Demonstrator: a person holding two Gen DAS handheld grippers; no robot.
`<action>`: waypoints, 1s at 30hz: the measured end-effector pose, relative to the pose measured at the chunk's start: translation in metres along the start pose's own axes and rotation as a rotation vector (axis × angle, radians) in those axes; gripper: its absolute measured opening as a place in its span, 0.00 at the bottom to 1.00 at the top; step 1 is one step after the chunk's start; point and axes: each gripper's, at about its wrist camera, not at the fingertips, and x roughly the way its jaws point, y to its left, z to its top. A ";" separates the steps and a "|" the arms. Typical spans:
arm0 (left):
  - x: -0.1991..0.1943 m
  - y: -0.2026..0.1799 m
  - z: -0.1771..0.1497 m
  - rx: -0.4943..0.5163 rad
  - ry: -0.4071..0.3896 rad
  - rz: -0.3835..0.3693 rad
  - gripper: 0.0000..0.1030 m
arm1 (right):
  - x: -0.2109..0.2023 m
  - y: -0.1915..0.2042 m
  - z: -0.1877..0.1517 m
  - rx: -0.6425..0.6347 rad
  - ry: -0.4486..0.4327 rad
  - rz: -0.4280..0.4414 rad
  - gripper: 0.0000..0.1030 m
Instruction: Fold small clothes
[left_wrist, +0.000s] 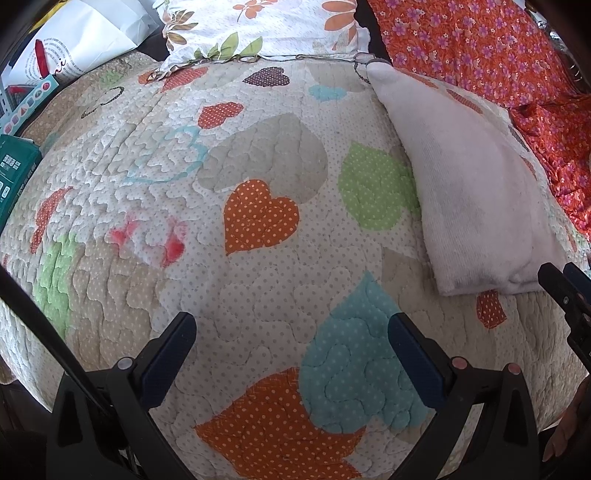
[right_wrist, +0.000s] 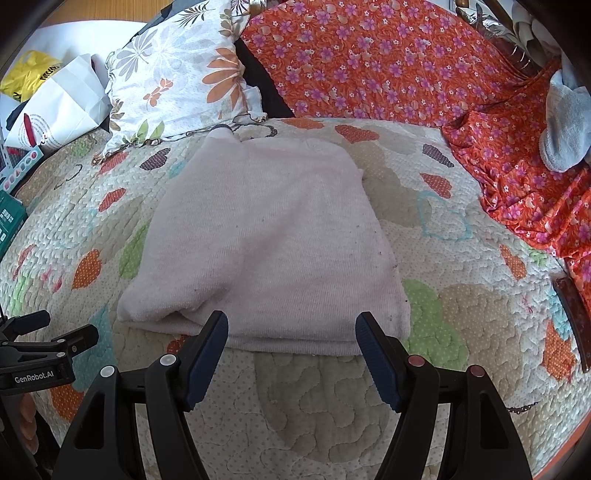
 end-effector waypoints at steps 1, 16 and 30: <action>0.000 0.000 0.000 -0.001 0.001 0.000 1.00 | 0.000 0.000 0.001 0.000 0.000 0.000 0.74; 0.001 0.000 0.000 -0.001 0.005 -0.003 1.00 | 0.000 0.001 0.001 0.004 -0.007 0.000 0.74; -0.001 -0.002 -0.002 0.013 0.000 -0.025 1.00 | -0.003 0.004 0.002 0.017 -0.047 -0.015 0.75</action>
